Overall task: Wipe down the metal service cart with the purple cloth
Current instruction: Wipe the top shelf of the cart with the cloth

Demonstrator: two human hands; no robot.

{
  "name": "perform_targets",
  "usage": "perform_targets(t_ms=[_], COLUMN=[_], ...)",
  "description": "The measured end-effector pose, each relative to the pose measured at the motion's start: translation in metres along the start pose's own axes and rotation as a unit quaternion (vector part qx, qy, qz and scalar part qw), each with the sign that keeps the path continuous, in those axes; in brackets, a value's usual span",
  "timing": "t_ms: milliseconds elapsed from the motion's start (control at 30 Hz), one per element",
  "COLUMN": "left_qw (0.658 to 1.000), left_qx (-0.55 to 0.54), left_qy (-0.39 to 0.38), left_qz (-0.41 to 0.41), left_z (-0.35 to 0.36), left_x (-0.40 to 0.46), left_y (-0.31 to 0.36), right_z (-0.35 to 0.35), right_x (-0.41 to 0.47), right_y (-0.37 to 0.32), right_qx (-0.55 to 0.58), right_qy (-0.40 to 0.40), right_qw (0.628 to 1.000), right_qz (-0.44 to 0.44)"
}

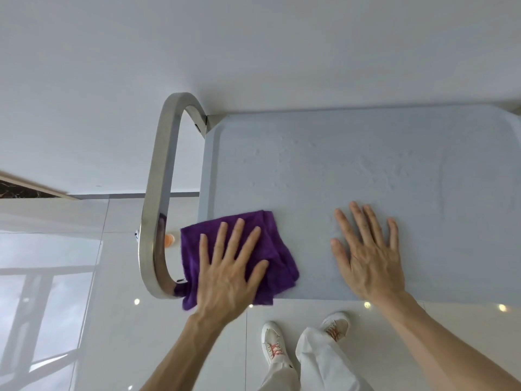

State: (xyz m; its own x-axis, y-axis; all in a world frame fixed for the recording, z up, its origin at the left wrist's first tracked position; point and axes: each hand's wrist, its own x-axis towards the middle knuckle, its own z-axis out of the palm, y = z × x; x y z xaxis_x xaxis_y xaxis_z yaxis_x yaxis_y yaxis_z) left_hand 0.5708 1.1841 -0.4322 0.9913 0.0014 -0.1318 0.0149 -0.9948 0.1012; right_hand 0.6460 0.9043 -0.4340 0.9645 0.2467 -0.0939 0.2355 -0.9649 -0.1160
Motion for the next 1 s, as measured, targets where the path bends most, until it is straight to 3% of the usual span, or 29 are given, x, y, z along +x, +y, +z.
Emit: perform_targets(t_ms=[167,300,433,567,700,900,1000], left_qw=[0.995,0.999,0.998,0.999,0.999,0.993,0.999], left_qx=[0.006,-0.010,-0.037,-0.023,0.009,-0.031,-0.020], left_qy=[0.020,0.027,0.018,0.017,-0.002,-0.004,0.002], left_qz=[-0.096,-0.024,0.051,0.023,-0.034,-0.118,-0.049], left_z=[-0.006,-0.002,0.005,0.004,-0.007,-0.017,-0.013], left_x=[0.064,0.089,0.060,0.031,0.069,0.169,0.174], left_y=[0.014,0.072,0.094,0.039,0.004,0.042,0.076], right_z=[0.003,0.004,0.005,0.002,0.003,0.008,0.009], right_x=[0.001,0.001,0.000,0.001,0.001,0.003,0.002], right_y=[0.002,0.002,0.004,0.000,0.001,0.005,0.005], right_qx=[0.003,0.002,-0.008,0.001,0.001,-0.006,-0.005], right_qy=[0.008,0.015,0.010,0.017,0.022,0.033,0.028], right_qw=[1.000,1.000,1.000,1.000,1.000,0.999,1.000], right_qz=[0.001,0.000,-0.010,-0.001,0.000,-0.001,-0.001])
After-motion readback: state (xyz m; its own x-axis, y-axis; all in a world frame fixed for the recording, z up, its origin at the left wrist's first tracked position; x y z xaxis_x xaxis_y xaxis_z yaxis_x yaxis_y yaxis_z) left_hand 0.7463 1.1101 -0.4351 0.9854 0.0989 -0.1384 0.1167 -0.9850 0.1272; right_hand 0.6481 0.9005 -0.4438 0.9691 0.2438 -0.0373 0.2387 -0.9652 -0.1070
